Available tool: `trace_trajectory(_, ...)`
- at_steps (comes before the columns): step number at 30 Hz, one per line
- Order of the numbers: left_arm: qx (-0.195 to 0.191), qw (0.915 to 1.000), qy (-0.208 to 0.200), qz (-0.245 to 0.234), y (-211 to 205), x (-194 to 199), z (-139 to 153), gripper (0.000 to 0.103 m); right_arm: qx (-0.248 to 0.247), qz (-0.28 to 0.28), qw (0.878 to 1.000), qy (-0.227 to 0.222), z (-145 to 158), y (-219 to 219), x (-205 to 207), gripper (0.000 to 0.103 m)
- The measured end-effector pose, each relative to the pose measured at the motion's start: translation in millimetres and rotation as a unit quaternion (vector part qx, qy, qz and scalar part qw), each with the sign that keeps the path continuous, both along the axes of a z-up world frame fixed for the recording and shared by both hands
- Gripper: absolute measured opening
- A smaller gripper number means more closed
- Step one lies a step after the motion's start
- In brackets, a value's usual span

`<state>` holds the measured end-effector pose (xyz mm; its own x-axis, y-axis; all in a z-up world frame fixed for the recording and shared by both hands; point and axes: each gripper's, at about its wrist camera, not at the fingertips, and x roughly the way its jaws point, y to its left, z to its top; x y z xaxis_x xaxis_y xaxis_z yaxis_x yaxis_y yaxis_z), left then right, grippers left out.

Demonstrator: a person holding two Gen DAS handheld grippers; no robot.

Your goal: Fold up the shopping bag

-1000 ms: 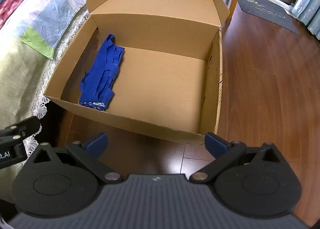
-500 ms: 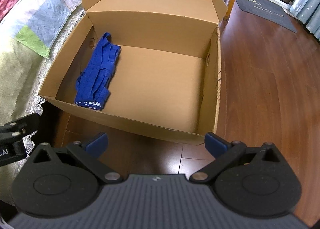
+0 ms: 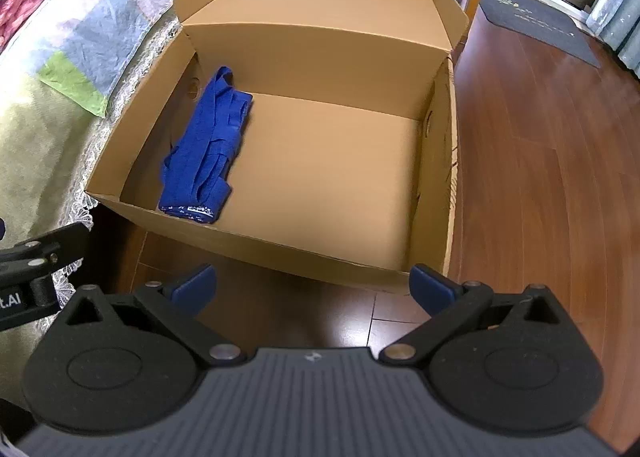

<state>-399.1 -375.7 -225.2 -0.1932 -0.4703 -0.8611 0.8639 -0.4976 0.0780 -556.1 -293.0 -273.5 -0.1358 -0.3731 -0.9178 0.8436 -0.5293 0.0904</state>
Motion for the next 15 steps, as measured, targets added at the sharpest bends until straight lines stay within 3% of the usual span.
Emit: trace_trajectory(15,0.004,0.9998,0.011,0.013,-9.2,-0.1,-5.2,0.101,-0.002,0.000,1.000,0.012,0.6,-6.3,7.4,0.102)
